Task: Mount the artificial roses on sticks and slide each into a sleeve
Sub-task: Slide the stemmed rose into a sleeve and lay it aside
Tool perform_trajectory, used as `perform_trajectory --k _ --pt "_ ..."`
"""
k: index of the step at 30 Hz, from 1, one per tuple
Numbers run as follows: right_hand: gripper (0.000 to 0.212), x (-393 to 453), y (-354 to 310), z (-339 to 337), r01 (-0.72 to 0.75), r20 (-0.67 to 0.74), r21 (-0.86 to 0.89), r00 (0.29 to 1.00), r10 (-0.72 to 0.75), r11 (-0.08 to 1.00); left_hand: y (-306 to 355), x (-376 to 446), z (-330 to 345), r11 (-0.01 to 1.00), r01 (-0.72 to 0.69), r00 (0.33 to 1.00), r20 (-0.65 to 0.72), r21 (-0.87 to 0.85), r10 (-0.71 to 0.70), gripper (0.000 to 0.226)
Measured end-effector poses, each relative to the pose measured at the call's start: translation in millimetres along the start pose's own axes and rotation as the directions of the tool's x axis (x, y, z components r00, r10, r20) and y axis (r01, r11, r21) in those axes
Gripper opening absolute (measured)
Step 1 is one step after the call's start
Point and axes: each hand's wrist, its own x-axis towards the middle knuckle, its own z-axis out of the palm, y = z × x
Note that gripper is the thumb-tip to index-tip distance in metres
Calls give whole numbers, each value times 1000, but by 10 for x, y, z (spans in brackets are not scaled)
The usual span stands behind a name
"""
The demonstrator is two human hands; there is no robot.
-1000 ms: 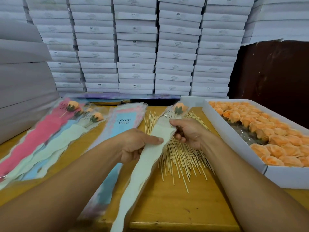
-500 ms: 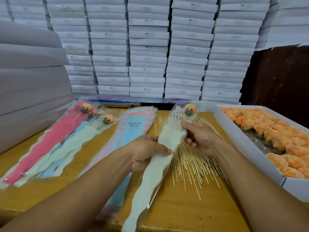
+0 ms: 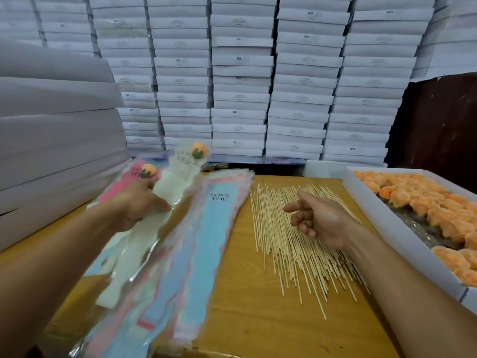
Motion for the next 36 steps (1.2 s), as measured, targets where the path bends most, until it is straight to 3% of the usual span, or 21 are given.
perform_trajectory --k 7,15,36 --pt "48 -12 7 16 -7 1 -48 1000 7 999 -352 292 -703 977 148 977 -176 151 -121 43" --pt "47 6 28 11 -18 5 -65 1000 18 998 -562 401 -876 934 224 953 -265 279 -149 41" --pt "39 20 -12 -20 0 -129 9 992 1 1000 -820 599 -787 806 271 884 -468 527 9 30"
